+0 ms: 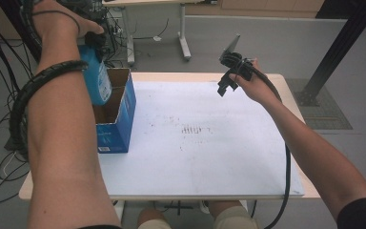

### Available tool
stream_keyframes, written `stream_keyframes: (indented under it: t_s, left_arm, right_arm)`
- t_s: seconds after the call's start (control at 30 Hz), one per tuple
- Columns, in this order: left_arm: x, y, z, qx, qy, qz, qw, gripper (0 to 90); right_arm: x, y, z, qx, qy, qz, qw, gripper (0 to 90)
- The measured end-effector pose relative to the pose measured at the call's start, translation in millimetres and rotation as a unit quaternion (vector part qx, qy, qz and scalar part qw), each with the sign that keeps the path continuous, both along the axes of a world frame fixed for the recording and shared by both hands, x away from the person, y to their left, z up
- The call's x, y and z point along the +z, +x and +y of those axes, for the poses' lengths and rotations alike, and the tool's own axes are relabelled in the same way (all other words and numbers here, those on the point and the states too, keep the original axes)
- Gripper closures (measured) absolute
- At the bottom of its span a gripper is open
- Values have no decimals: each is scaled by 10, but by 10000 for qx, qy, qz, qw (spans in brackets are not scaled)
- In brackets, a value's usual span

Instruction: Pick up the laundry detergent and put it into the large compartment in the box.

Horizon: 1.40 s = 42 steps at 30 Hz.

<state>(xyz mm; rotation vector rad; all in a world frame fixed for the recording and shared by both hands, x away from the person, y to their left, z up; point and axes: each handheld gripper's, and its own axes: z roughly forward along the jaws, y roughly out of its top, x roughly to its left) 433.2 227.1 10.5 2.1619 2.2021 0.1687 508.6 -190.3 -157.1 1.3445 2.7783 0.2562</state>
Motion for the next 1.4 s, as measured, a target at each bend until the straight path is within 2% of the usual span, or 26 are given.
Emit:
stream_keyframes:
  t_s: [0.6,0.97,1.27,1.4]
  left_arm:
    - [-402,-19,84,111,-125,-43,9999,376]
    - [-790,5,64,85,-134,83,9998,375]
    - [-1148,-1,46,63,-111,174,9998,375]
    - [-1298,1,38,60,-124,199,9997,375]
  right_arm:
    - [-39,-2,37,-9,-30,35,10000,69]
    - [-122,0,33,-2,-59,85,9999,70]
    - [-135,-12,59,-56,-79,69,9999,70]
    - [-138,-16,74,13,-90,57,9999,69]
